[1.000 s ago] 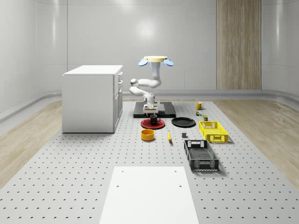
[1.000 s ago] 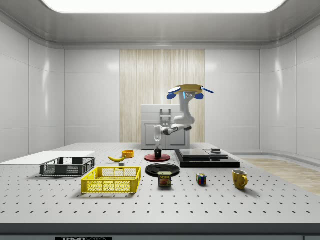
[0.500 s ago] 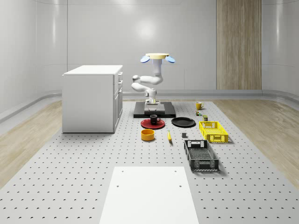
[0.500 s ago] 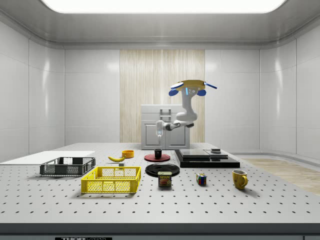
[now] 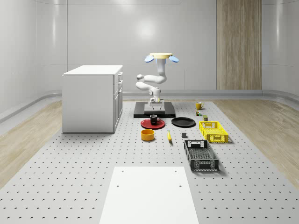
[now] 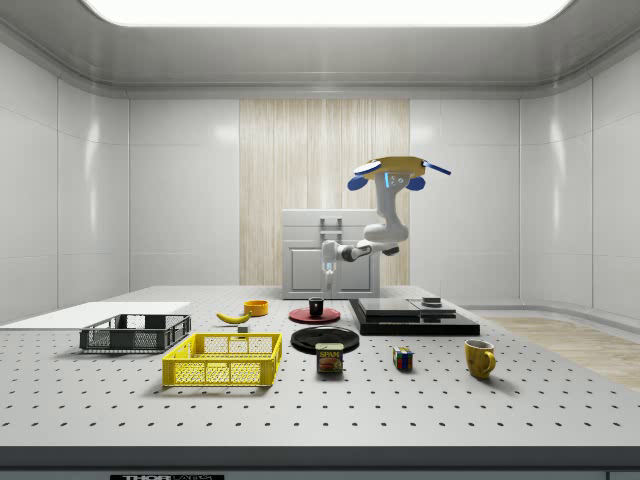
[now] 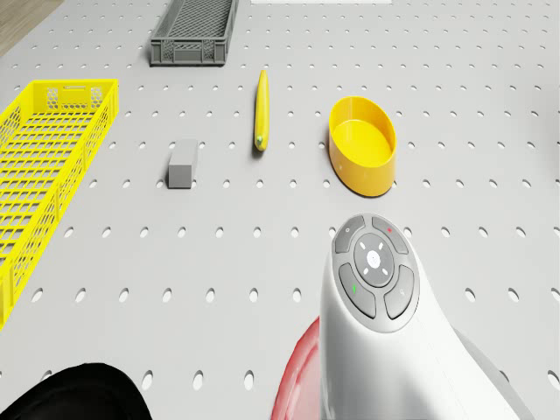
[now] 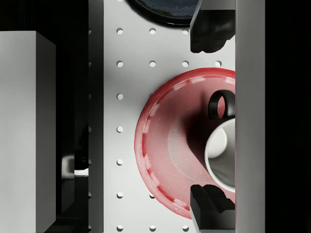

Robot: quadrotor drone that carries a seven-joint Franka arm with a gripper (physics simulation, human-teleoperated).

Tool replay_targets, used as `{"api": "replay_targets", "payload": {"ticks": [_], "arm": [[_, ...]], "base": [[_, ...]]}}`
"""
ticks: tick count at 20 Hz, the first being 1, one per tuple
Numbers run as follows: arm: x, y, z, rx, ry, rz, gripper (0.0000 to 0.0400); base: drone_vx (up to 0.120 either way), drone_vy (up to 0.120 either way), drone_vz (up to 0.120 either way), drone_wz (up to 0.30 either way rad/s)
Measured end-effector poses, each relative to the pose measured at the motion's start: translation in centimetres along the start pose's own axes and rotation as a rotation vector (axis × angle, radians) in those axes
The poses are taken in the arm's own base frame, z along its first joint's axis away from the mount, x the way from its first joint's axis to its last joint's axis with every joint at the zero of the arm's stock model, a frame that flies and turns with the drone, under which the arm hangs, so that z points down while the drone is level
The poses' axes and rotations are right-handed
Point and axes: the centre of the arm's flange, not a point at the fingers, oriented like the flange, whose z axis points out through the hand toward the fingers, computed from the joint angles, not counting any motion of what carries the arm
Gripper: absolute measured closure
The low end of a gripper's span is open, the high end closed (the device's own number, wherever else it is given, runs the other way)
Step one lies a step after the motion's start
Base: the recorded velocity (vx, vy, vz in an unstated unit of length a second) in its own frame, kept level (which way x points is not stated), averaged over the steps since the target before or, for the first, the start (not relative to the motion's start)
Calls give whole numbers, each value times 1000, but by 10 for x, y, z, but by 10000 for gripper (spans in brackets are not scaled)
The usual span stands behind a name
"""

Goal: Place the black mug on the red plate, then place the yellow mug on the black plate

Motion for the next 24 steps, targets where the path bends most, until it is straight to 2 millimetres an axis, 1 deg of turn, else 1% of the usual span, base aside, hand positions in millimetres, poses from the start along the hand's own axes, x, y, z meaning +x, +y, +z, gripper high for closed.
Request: {"api": "replay_targets", "payload": {"ticks": [24], "arm": [[0, 0, 0, 0, 0, 0, 0]], "base": [[-120, 120, 0, 0]]}}
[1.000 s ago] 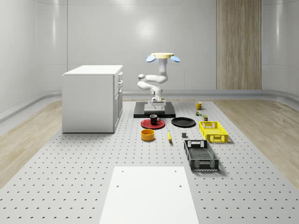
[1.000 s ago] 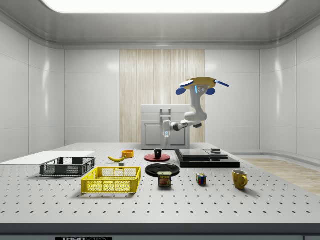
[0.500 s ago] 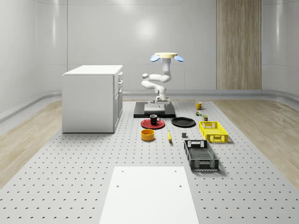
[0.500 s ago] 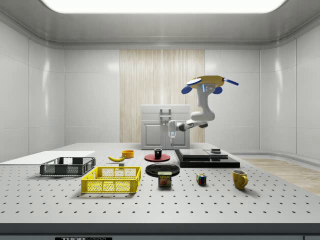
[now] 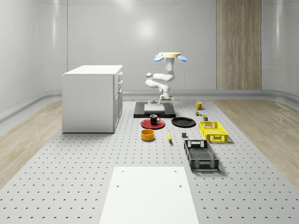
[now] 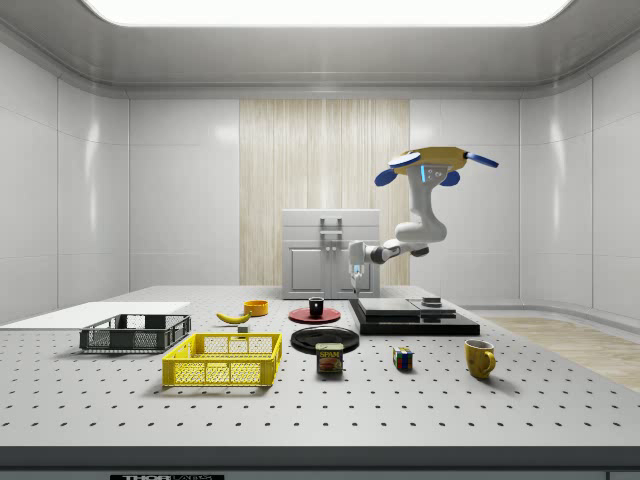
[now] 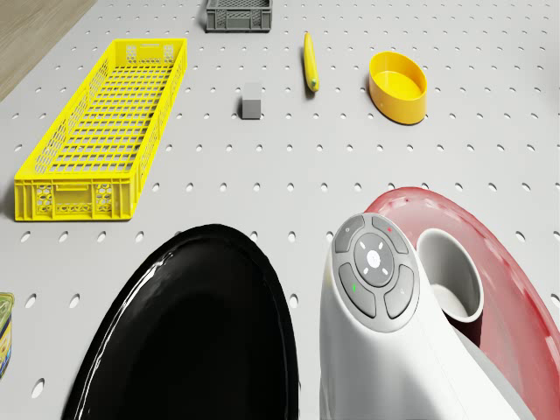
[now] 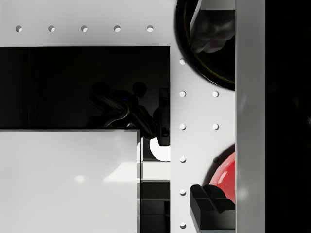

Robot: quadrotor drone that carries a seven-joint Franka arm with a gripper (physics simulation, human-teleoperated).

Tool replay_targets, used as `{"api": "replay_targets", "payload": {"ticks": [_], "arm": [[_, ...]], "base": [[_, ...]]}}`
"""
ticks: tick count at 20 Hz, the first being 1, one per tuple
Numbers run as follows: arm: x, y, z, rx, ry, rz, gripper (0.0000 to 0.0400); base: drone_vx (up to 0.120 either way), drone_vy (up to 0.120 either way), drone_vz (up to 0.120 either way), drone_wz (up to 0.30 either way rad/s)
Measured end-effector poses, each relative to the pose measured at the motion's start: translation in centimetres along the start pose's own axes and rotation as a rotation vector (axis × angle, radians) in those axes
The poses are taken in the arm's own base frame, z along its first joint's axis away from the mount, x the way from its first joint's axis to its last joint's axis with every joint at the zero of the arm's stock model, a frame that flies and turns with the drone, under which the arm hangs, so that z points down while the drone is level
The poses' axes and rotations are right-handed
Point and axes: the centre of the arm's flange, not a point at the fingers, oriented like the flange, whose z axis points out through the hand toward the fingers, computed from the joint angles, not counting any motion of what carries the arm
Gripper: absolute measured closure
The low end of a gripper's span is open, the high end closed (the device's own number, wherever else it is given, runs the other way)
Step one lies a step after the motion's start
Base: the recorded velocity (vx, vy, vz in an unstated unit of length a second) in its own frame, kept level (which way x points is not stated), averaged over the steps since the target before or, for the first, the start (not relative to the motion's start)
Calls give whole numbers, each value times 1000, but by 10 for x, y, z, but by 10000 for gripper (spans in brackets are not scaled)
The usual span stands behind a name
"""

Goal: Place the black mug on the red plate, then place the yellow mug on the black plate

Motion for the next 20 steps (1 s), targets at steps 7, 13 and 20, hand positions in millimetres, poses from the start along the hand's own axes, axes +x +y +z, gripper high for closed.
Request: {"api": "replay_targets", "payload": {"ticks": [7, 13, 20], "arm": [[0, 0, 0, 0, 0, 0, 0], [0, 0, 0, 0, 0, 0, 0], [0, 0, 0, 0, 0, 0, 0]], "base": [[-120, 120, 0, 0], [-120, 120, 0, 0], [-120, 120, 0, 0]]}}
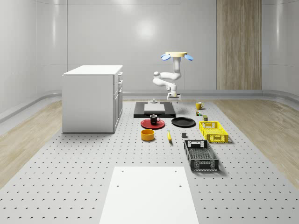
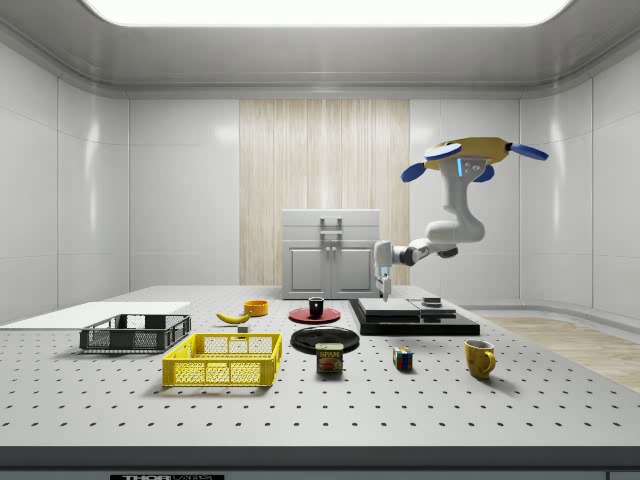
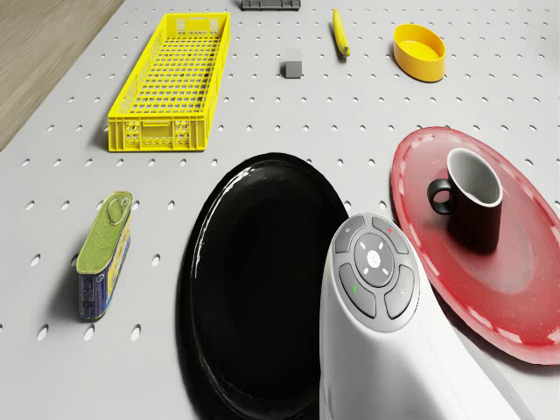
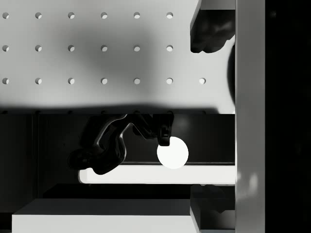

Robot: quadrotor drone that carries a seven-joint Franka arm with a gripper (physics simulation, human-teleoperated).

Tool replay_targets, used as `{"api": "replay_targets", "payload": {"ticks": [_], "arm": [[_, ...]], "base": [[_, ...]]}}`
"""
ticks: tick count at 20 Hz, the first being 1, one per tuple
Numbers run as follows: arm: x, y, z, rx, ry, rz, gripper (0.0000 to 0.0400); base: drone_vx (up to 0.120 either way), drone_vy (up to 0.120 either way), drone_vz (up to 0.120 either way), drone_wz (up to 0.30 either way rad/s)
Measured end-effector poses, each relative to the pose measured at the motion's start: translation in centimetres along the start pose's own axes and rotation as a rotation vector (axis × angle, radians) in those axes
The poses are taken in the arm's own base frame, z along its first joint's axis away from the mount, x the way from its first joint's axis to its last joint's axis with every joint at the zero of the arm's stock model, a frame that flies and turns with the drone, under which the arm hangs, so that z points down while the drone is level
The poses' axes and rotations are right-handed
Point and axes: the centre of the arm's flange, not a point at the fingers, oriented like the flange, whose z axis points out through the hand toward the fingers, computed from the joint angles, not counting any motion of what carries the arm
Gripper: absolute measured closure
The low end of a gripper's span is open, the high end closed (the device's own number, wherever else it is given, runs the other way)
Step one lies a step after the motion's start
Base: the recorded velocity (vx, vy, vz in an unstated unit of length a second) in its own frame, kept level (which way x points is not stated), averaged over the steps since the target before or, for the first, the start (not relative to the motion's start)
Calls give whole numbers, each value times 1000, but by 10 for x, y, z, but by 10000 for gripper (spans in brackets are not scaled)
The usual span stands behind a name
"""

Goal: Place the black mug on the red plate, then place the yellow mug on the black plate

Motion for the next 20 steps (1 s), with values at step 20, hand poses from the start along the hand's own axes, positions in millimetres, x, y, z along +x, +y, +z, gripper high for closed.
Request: {"api": "replay_targets", "payload": {"ticks": [20], "arm": [[0, 0, 0, 0, 0, 0, 0]], "base": [[-120, 120, 0, 0]]}}
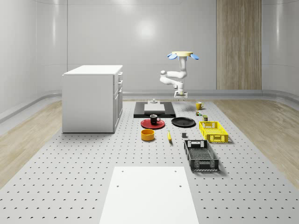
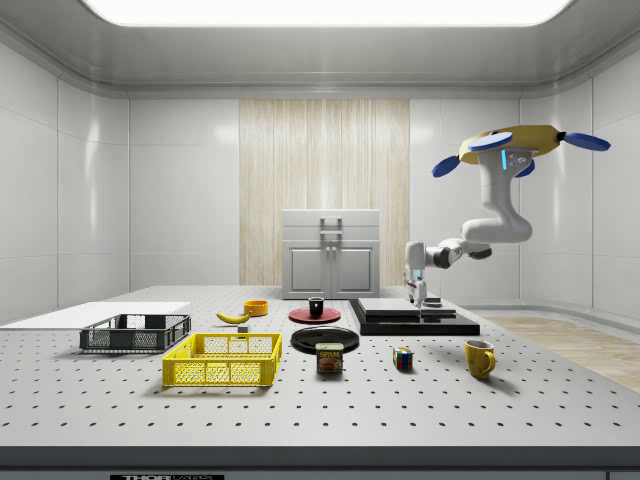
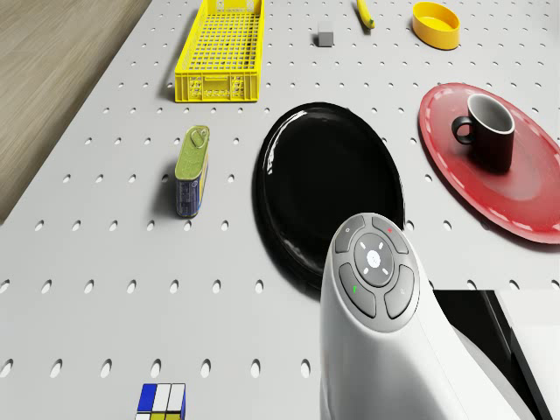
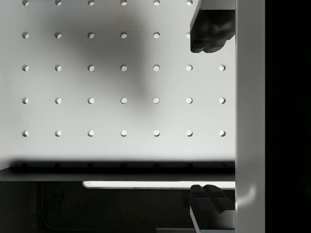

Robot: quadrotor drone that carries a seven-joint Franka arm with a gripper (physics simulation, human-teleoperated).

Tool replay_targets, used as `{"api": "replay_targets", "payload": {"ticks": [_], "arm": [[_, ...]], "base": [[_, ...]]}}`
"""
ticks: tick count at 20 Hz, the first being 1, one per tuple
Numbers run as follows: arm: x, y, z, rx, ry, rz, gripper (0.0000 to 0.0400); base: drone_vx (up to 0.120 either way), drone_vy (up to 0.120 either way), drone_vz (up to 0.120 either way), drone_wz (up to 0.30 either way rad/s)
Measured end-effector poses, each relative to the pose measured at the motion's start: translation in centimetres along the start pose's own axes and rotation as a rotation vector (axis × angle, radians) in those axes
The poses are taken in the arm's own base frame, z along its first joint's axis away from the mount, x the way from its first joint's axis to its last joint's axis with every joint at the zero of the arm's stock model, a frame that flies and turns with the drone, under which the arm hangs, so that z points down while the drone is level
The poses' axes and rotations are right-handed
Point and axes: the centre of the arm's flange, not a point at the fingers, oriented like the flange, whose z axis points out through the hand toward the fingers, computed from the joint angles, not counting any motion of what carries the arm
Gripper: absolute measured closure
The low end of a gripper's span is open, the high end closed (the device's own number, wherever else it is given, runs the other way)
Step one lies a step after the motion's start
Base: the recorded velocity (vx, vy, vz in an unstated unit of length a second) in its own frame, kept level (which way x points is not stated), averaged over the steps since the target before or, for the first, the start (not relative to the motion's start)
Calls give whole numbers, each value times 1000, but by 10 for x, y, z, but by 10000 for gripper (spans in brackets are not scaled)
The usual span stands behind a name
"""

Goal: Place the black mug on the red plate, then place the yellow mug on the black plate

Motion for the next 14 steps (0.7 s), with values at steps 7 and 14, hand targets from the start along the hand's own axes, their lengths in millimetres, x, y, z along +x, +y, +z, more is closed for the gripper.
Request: {"api": "replay_targets", "payload": {"ticks": [7, 14], "arm": [[0, 0, 0, 0, 0, 0, 0], [0, 0, 0, 0, 0, 0, 0]], "base": [[-120, 120, 0, 0], [-120, 120, 0, 0]]}}
